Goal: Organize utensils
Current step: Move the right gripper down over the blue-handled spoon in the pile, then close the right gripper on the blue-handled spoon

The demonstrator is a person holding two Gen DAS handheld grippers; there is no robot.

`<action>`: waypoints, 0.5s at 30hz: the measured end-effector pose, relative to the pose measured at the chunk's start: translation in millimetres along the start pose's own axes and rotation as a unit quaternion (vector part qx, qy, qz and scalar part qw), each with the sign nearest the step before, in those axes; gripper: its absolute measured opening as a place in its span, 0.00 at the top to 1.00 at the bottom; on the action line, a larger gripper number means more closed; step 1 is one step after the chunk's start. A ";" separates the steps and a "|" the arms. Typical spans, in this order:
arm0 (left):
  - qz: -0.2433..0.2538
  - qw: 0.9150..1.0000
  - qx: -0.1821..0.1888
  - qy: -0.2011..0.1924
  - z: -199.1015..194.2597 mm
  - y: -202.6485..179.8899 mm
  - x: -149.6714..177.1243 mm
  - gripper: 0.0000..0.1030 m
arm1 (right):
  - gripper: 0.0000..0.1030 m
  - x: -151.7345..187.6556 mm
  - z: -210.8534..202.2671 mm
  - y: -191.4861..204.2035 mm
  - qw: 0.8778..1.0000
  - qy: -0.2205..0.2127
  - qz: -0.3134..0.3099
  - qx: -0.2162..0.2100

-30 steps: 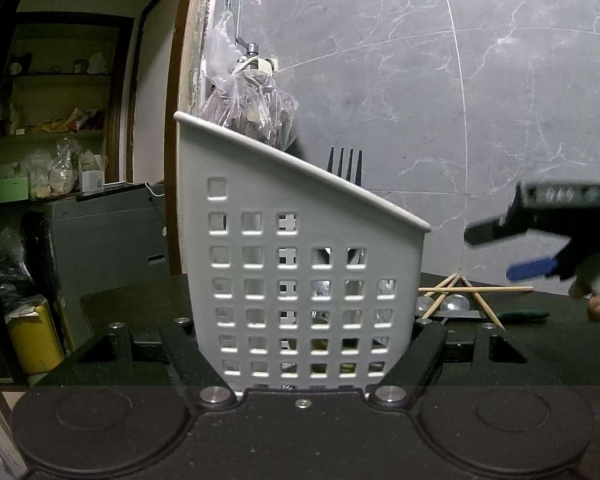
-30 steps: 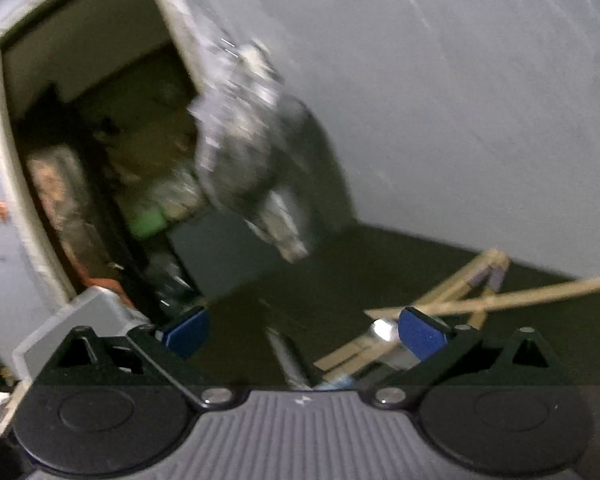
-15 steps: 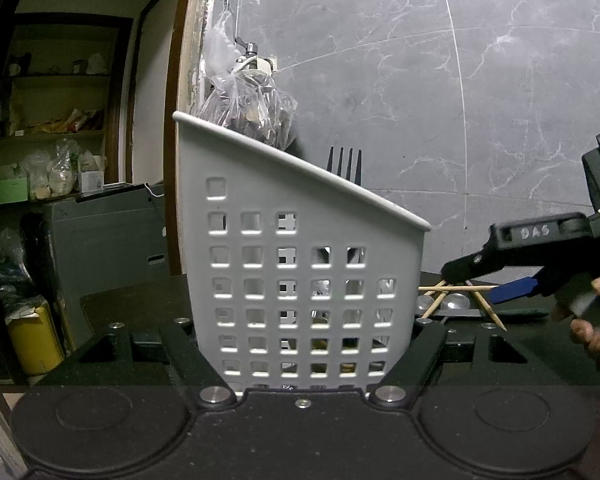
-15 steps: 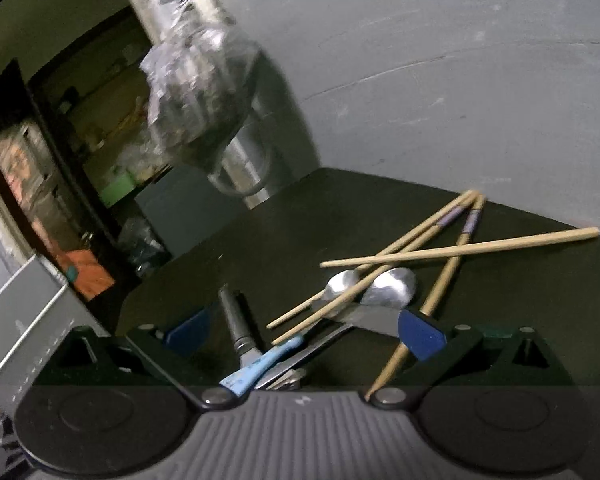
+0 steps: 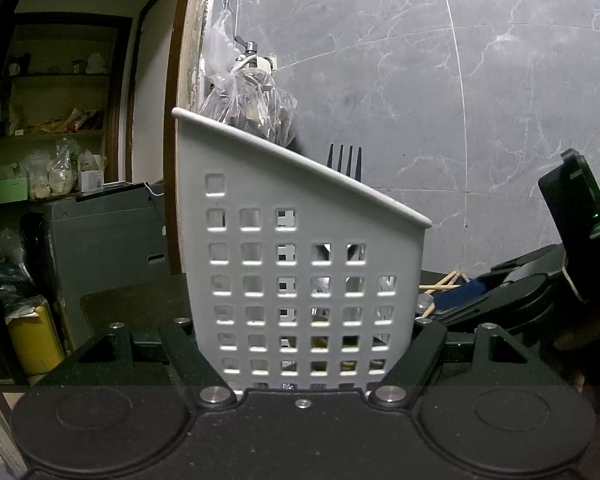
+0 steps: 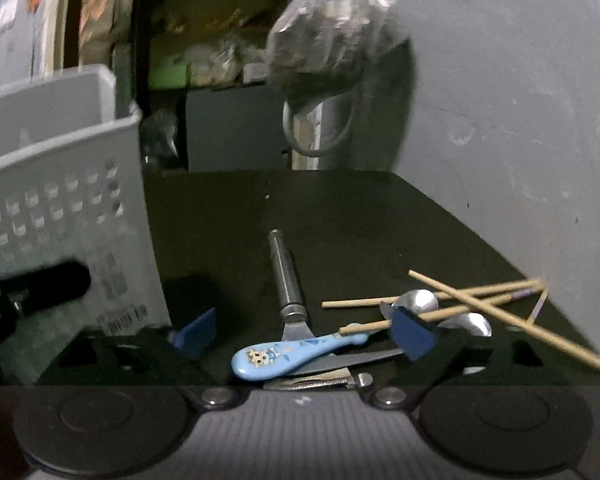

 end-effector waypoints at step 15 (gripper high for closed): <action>-0.001 1.000 0.000 0.000 0.4 0.0 -0.8 0.26 | 0.70 22.7 -8.5 -12.4 0.998 0.053 0.043 -0.011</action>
Point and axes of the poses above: each gripper's, at about its wrist camera, not at the fingertips, and z roughly the way its jaws point, y to its left, x to its underside, the point moved 10 cm from there along z, roughly the way its jaws point, and after that the axes turned 12 degrees about x, right-handed, at the moved point
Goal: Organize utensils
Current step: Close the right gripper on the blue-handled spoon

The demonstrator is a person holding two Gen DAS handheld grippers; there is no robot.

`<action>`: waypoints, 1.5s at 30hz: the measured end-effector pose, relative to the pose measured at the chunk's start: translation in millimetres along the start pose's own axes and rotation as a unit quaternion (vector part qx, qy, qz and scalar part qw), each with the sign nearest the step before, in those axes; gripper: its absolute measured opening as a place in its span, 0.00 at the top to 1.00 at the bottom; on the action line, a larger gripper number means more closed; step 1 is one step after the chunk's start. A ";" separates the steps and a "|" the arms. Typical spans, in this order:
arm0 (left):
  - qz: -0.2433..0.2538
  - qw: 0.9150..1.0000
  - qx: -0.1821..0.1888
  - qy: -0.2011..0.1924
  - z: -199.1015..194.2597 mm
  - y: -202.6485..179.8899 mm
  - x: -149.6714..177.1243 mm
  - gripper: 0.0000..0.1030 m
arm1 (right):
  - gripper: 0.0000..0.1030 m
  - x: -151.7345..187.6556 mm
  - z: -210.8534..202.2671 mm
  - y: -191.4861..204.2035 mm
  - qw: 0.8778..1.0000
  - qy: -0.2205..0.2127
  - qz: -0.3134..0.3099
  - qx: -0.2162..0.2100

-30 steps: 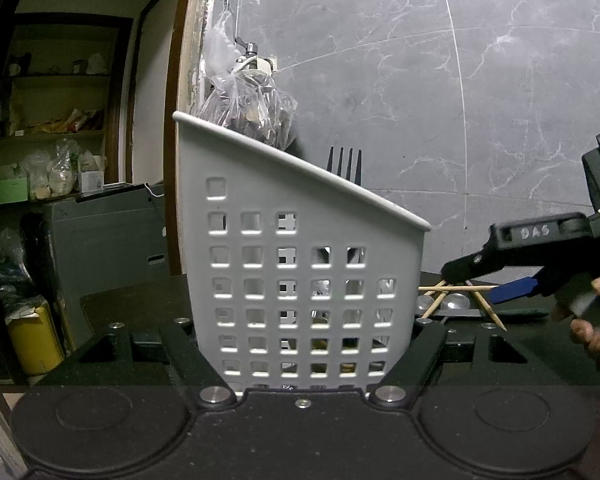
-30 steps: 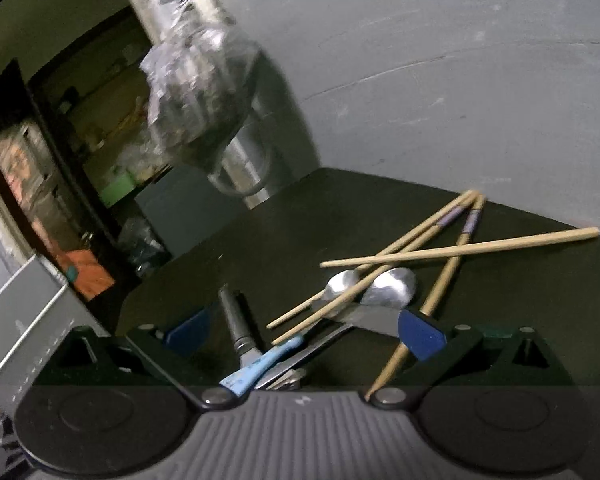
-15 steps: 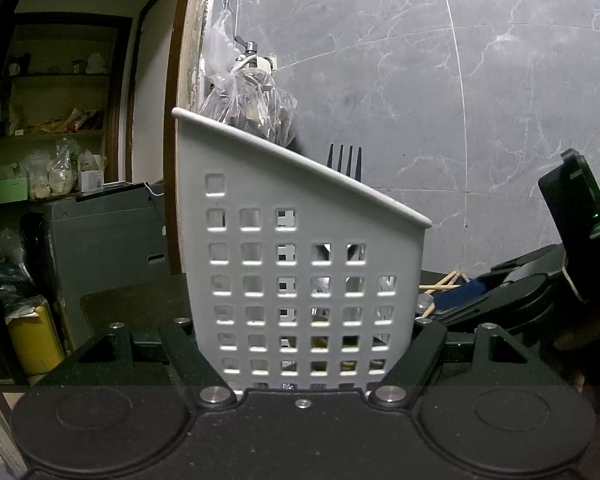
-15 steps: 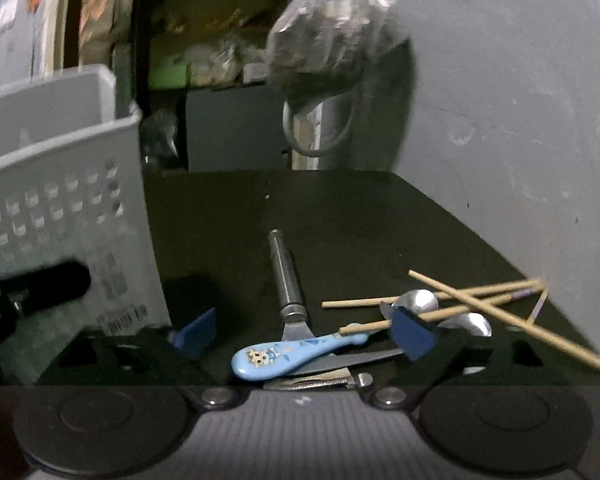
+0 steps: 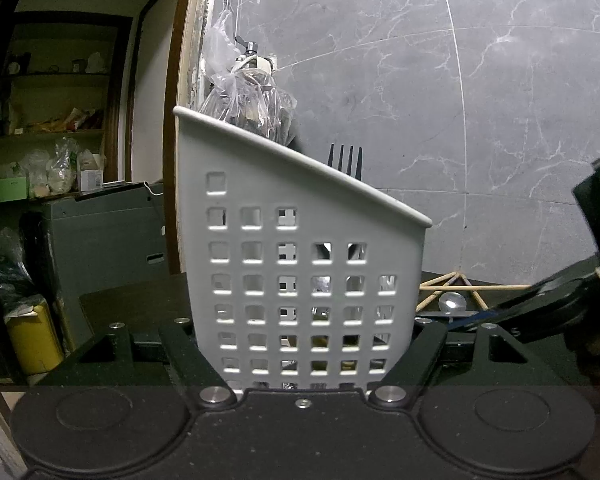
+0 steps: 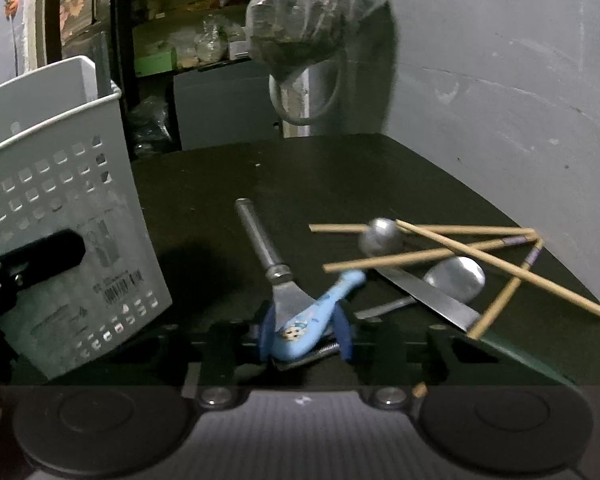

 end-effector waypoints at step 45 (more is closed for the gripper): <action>-0.001 1.000 0.000 -0.001 1.7 0.0 1.5 0.26 | 0.74 52.1 -67.2 -15.6 0.992 0.093 -0.065 -0.057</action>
Point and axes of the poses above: each gripper's, at about its wrist camera, not at the fingertips, and z roughly the way its jaws point, y to its left, x to its underside, the point moved 10 cm from there along z, roughly the way its jaws point, and after that the axes turned 12 degrees about x, right-handed, at the moved point
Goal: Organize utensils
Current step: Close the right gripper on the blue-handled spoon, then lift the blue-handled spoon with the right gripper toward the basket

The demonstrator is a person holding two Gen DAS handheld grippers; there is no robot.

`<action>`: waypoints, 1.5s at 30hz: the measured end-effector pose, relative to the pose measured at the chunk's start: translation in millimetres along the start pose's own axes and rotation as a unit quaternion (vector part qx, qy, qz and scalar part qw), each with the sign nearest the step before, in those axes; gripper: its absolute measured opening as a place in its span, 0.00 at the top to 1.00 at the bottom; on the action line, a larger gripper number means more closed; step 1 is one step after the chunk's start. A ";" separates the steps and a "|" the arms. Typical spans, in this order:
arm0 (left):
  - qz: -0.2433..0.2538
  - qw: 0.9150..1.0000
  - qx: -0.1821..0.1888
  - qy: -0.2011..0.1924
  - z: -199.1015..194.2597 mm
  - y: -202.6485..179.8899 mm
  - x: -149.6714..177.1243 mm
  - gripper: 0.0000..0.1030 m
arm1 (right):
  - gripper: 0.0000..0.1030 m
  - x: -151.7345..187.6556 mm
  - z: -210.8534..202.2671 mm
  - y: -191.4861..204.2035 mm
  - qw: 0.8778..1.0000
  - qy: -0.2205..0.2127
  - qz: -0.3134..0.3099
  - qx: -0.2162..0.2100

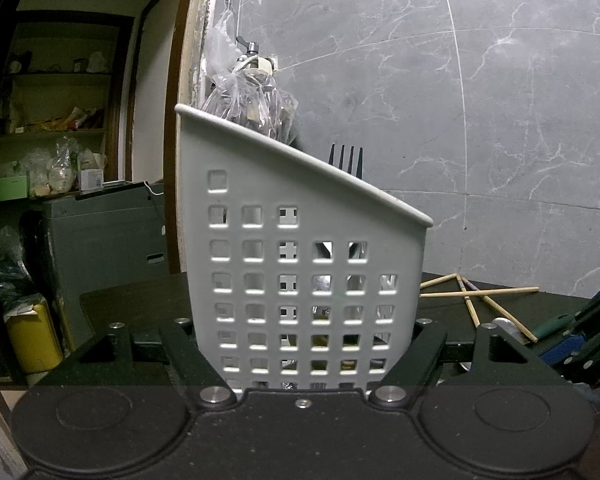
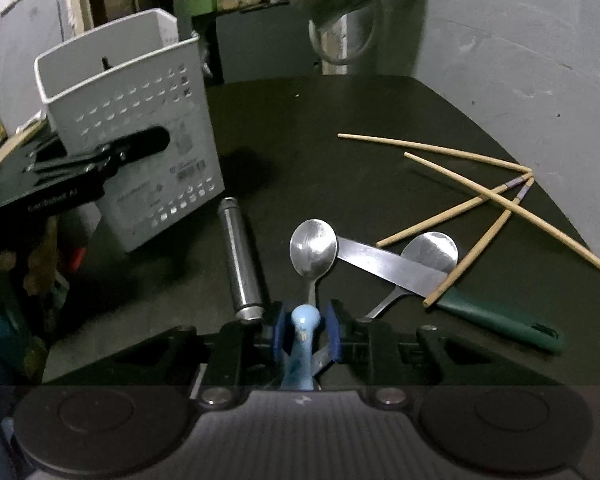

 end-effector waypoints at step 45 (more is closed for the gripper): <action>-0.004 1.000 0.003 -0.002 1.7 3.0 1.1 0.26 | 0.92 -24.3 10.9 65.1 0.958 -0.084 -0.257 0.095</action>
Point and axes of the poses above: each gripper's, at about its wrist camera, not at the fingertips, and z roughly the way its jaws point, y to its left, x to its underside, the point moved 10 cm from there along z, roughly the way its jaws point, and after that the axes turned 12 degrees about x, right-handed, at the moved point
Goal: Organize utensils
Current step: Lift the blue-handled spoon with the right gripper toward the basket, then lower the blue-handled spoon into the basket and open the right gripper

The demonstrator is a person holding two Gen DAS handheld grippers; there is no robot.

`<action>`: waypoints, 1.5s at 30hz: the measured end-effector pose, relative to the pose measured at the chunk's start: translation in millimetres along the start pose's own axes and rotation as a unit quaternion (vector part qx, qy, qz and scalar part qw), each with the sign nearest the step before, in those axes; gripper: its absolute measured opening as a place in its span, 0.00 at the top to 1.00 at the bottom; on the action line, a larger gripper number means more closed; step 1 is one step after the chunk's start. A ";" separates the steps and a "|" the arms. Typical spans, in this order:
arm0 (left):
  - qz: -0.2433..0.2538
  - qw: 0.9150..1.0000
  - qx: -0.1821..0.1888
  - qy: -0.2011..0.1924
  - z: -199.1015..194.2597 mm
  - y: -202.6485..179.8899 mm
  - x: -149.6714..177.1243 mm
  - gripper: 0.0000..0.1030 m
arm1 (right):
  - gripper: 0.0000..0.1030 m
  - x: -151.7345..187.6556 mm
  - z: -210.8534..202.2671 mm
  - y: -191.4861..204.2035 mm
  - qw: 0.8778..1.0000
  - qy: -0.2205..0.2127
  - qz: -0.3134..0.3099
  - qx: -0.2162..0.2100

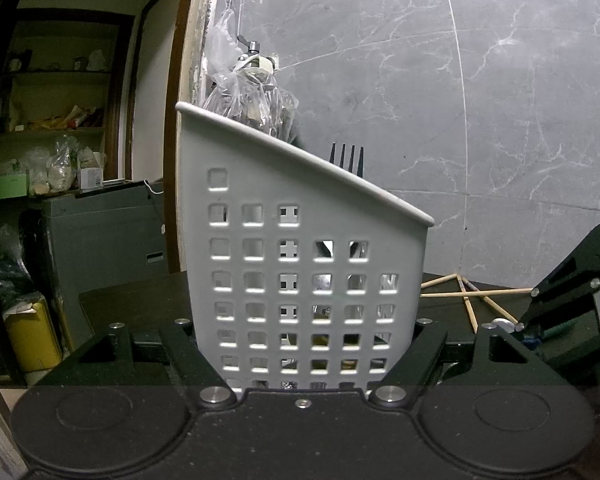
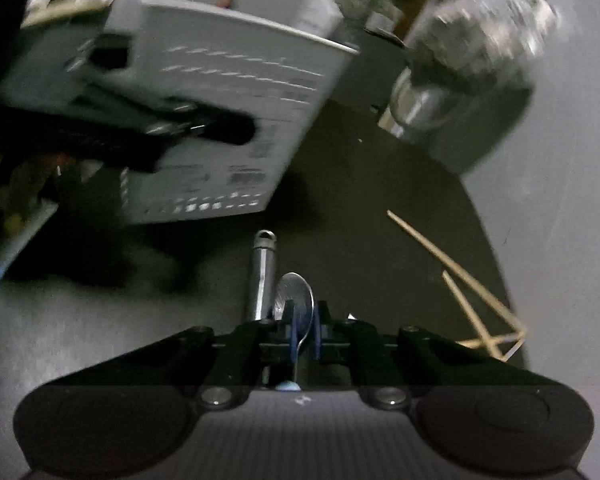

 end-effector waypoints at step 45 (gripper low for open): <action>-0.002 1.000 0.000 0.000 -1.7 2.3 2.2 0.26 | 0.96 -70.0 -79.8 -103.1 0.925 -0.262 0.259 0.092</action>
Point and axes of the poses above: each gripper's, at about its wrist camera, not at the fingertips, and z roughly the way its jaws point, y to its left, x to its underside, the point moved 10 cm from there along z, roughly the way its jaws point, and after that the axes turned 12 degrees about x, right-handed, at the moved point
